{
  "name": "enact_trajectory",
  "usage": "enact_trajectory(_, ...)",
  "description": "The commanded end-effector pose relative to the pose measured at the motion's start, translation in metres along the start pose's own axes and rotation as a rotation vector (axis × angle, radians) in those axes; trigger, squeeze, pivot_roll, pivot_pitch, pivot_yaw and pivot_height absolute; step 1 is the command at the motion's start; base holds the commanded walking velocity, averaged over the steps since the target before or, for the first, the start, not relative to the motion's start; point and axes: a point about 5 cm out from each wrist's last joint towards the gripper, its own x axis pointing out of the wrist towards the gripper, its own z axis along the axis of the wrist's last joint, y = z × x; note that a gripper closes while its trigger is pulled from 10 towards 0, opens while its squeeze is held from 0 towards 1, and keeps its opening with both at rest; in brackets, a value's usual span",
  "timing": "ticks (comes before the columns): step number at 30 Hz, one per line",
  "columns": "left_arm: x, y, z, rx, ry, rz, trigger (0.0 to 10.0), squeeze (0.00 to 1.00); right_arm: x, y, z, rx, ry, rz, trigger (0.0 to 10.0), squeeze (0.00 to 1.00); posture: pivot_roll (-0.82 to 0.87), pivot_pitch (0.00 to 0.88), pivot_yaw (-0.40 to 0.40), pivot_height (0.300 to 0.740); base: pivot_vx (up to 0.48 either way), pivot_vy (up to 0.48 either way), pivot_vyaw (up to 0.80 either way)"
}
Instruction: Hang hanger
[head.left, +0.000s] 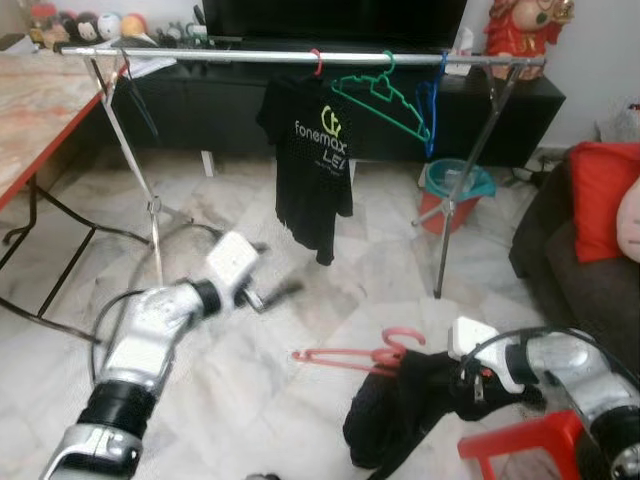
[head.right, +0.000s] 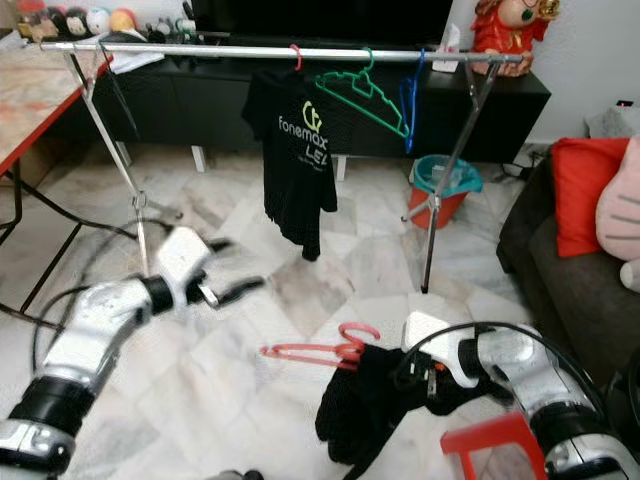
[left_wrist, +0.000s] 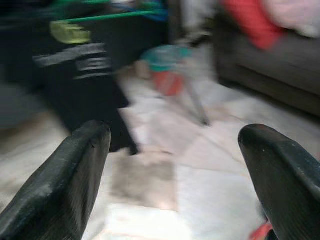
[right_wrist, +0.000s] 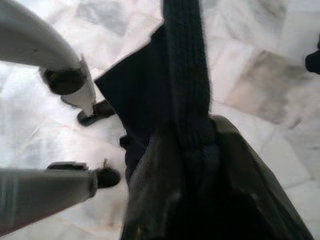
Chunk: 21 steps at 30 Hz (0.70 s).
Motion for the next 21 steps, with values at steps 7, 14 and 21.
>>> enact_trajectory(7, -0.020, 0.014, -0.037, -0.087, 0.115, 0.334, 10.0, 0.00, -0.009, -0.036, 0.037, 0.057, -0.259, -0.320, 0.0, 0.00, 0.06, 0.068, -0.039, 0.736, 0.000, 0.000, 0.00)
enact_trajectory(14, -0.017, -0.016, -0.071, -0.222, 0.219, 0.344, 10.0, 0.00, -0.007, -0.044, 0.056, 0.034, -0.292, -0.376, 0.0, 0.00, 0.05, 0.059, -0.037, 0.736, 0.000, 0.000, 0.00)
enact_trajectory(21, -0.005, -0.042, -0.076, -0.295, 0.182, 0.196, 10.0, 0.00, -0.017, -0.047, 0.075, -0.071, -0.309, -0.281, 0.0, 0.00, 0.05, 0.061, -0.035, 0.736, 0.000, 0.000, 0.00)
